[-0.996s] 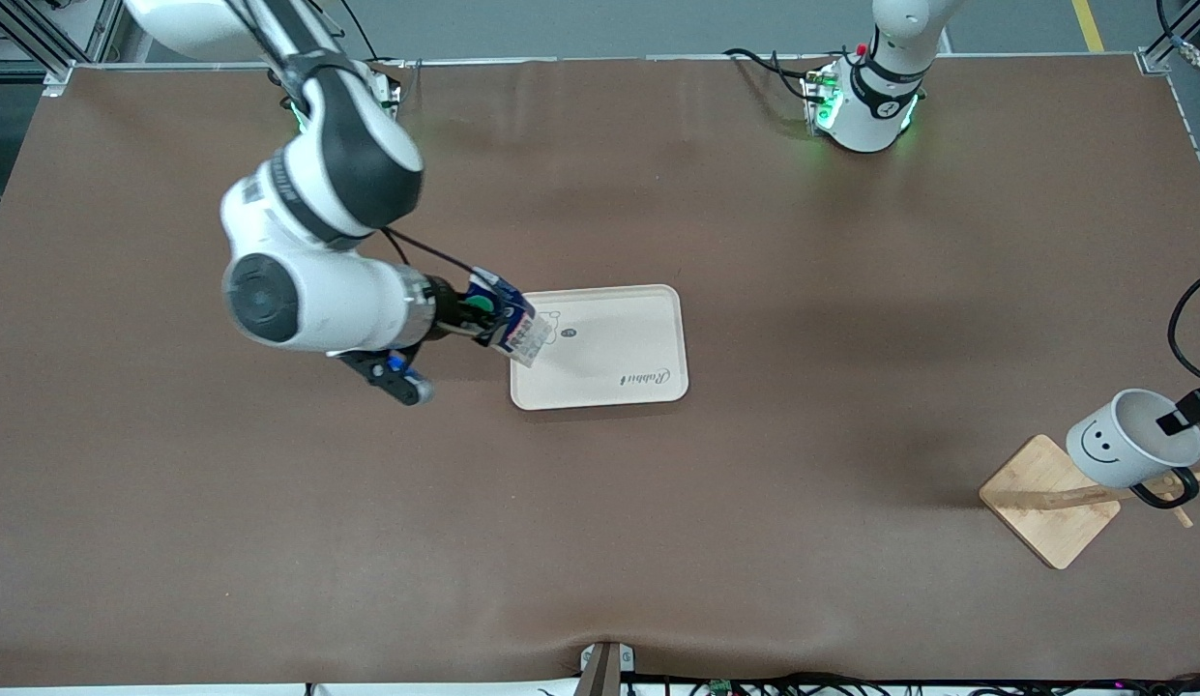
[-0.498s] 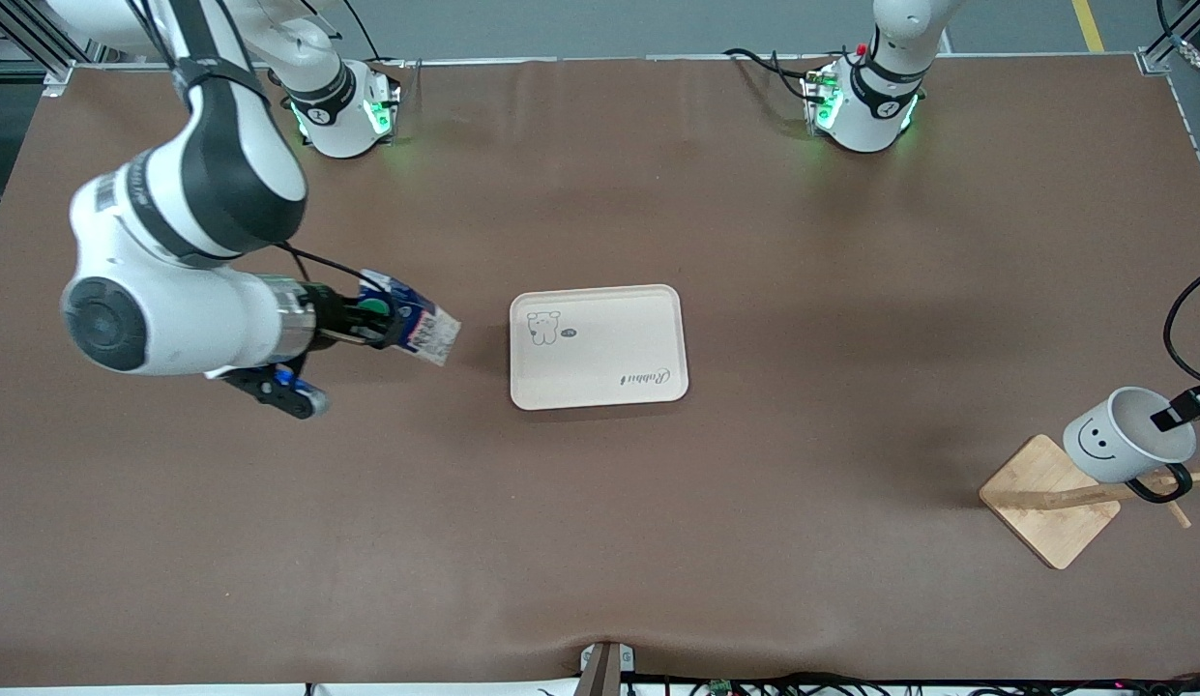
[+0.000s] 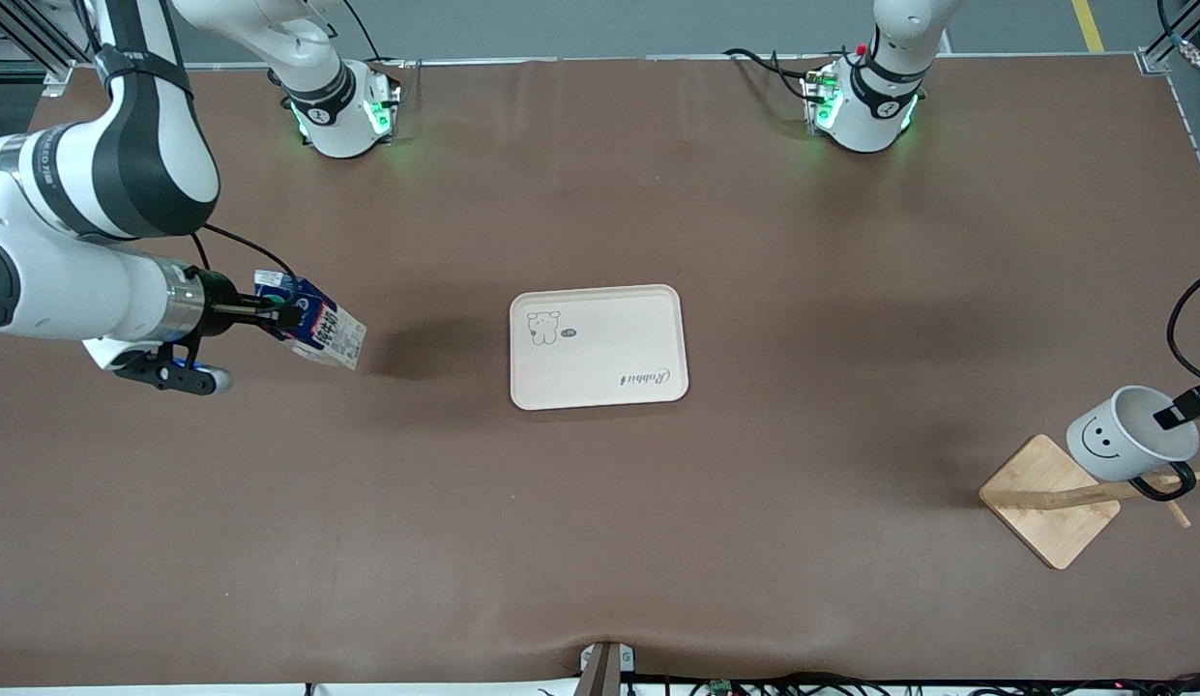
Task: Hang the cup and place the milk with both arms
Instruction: 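Lift the milk carton off the tray with the right gripper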
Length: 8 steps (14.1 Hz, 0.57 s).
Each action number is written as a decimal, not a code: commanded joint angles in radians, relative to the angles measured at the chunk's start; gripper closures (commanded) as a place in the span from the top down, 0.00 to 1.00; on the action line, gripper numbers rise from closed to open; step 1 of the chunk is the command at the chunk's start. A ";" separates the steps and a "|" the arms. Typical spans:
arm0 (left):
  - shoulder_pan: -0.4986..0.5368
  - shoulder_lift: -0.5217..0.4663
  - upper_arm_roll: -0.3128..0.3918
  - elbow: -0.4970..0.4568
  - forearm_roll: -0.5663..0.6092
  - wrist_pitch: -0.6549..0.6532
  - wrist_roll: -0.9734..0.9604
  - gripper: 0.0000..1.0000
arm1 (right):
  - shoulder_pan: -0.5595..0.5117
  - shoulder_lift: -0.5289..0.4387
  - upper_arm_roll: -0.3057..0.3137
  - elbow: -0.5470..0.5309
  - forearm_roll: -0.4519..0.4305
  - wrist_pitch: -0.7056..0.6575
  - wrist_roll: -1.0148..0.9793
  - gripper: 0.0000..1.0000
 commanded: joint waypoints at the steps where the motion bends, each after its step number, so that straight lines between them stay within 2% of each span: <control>1: 0.003 0.000 -0.007 -0.005 -0.005 0.008 0.004 1.00 | -0.017 -0.081 -0.004 -0.174 -0.077 0.080 -0.071 0.00; 5: -0.028 -0.024 -0.019 0.006 0.001 -0.004 -0.073 1.00 | -0.023 -0.091 -0.114 -0.267 -0.087 0.154 -0.217 0.00; 8: -0.048 -0.057 -0.019 0.006 0.001 -0.025 -0.078 1.00 | -0.023 -0.087 -0.154 -0.326 -0.087 0.220 -0.311 0.00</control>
